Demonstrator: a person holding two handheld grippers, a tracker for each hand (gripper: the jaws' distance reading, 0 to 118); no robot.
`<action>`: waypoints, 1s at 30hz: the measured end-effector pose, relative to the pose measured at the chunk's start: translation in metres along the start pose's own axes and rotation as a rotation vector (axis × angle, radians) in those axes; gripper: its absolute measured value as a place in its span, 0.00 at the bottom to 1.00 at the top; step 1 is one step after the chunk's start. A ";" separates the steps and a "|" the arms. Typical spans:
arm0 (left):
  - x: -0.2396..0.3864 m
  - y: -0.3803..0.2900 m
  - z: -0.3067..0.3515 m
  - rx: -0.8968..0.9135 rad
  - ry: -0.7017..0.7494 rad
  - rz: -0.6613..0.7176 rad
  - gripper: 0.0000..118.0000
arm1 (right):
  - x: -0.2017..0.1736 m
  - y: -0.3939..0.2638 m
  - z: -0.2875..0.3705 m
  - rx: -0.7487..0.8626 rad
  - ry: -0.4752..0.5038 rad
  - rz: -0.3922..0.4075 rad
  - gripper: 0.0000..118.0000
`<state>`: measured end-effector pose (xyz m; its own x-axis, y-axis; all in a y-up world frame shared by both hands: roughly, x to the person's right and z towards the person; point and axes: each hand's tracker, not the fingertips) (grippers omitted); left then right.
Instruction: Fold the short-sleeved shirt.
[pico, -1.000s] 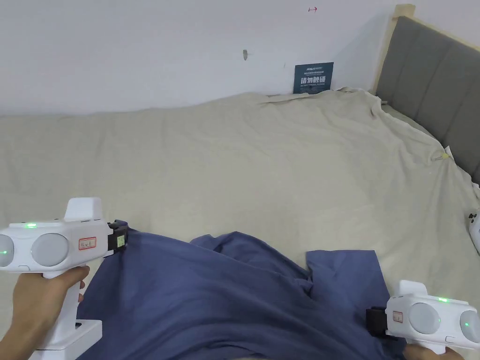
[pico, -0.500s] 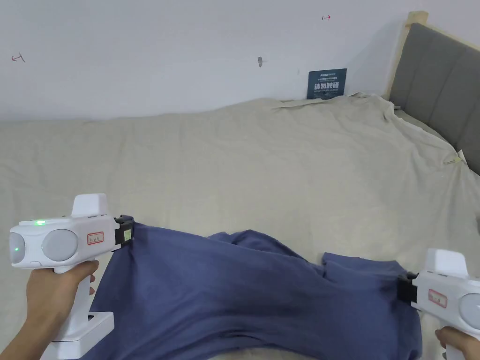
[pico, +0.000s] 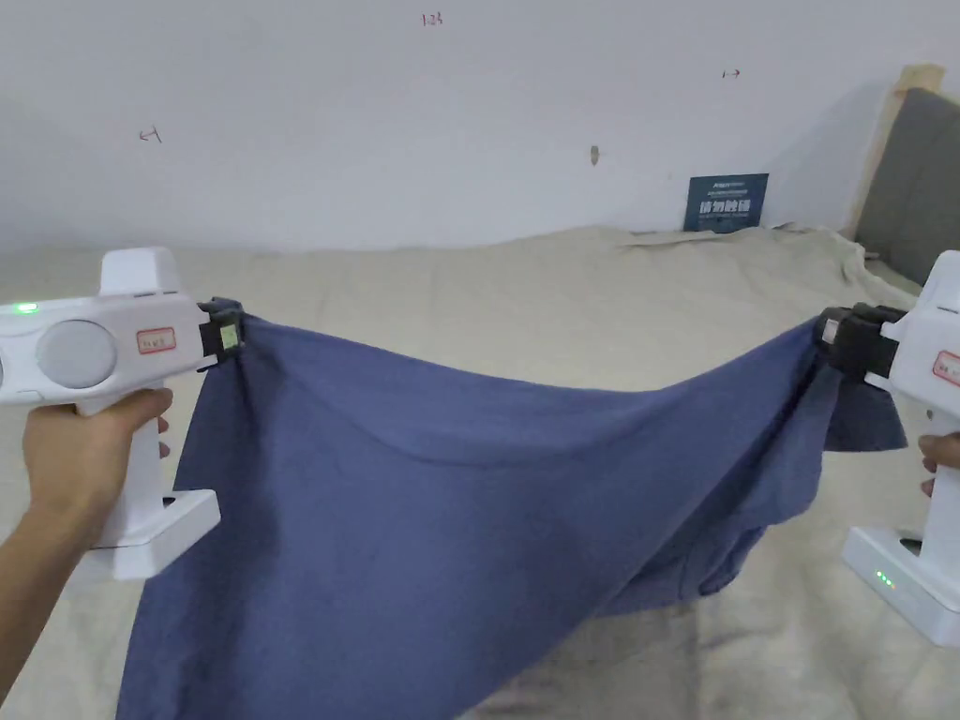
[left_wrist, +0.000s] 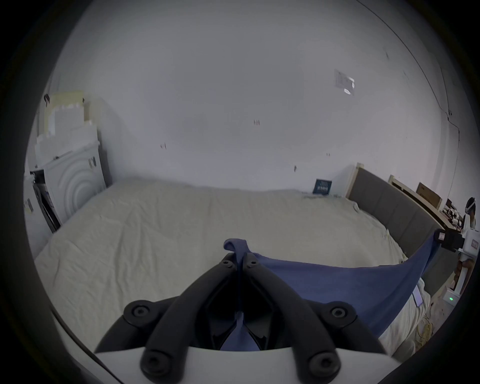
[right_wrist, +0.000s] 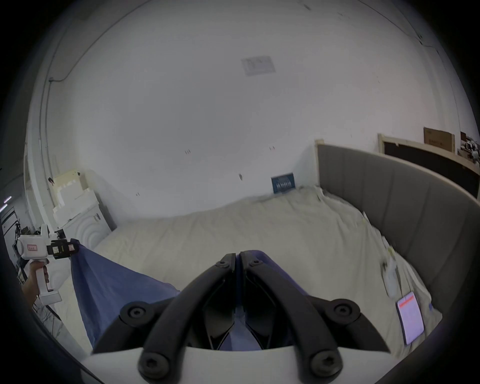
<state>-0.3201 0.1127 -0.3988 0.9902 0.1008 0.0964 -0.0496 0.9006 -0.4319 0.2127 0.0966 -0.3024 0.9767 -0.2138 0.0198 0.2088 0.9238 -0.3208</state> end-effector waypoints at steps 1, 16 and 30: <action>-0.002 0.010 0.002 0.012 0.006 0.001 0.00 | -0.004 0.010 -0.004 0.016 0.005 0.002 0.01; -0.036 0.173 0.012 0.263 0.073 0.106 0.00 | -0.026 0.176 -0.067 0.268 -0.005 0.098 0.01; -0.021 0.148 -0.027 0.231 0.073 0.020 0.00 | -0.018 0.165 -0.086 0.277 -0.038 0.157 0.01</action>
<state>-0.3451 0.2326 -0.4892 0.9951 0.0965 0.0215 -0.0896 0.9724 -0.2155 0.2247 0.2253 -0.4367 0.9981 -0.0550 0.0281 0.0564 0.9970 -0.0525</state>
